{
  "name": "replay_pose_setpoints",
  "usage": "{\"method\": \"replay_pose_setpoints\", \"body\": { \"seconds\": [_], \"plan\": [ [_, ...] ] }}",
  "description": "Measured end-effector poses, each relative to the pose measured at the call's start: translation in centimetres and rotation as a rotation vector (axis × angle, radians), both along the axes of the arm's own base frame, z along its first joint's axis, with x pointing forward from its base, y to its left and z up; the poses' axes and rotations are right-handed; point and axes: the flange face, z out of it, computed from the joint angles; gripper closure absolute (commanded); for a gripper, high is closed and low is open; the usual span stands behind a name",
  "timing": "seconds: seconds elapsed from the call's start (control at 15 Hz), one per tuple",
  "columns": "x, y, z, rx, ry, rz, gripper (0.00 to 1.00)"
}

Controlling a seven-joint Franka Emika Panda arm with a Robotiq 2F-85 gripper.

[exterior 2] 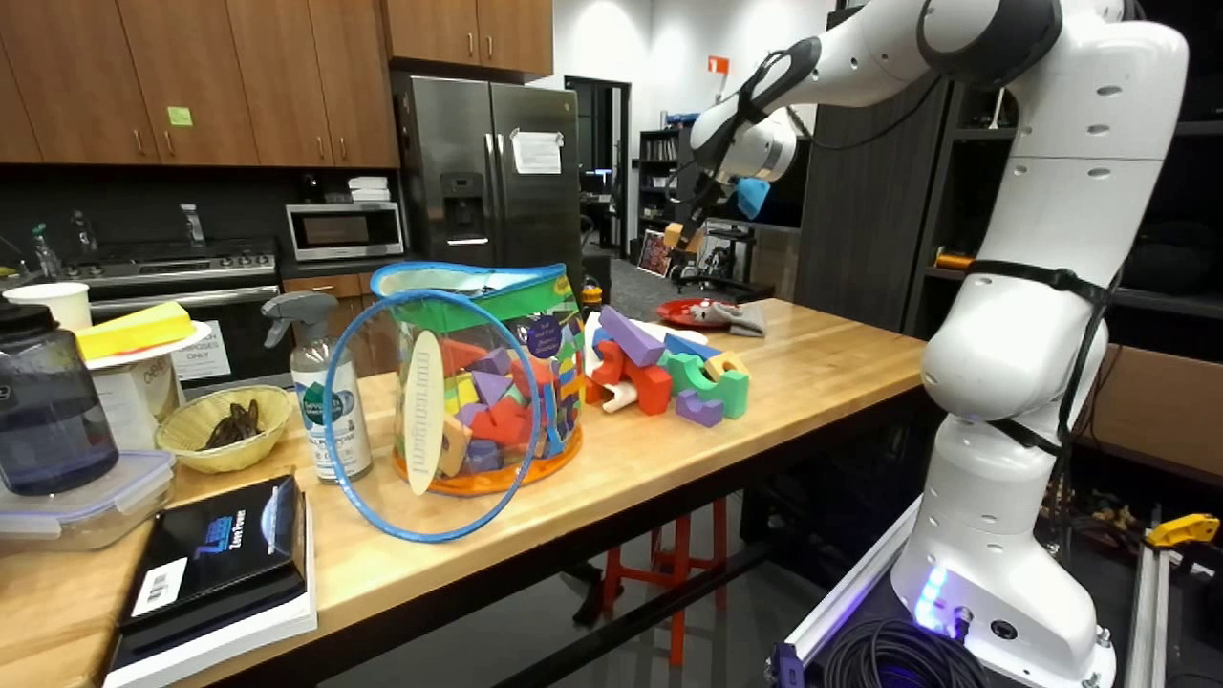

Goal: Put the yellow block in the toy bag

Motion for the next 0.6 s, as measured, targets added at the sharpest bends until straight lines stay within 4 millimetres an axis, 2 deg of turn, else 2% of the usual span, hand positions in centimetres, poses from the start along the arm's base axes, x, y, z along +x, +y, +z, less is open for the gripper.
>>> {"method": "replay_pose_setpoints", "body": {
  "seconds": [0.27, 0.6],
  "plan": [
    [0.6, 4.6, 3.9, 0.0, -0.048, 0.093, 0.84],
    [-0.7, 9.9, 8.0, 0.036, 0.006, 0.233, 0.84]
  ]
}}
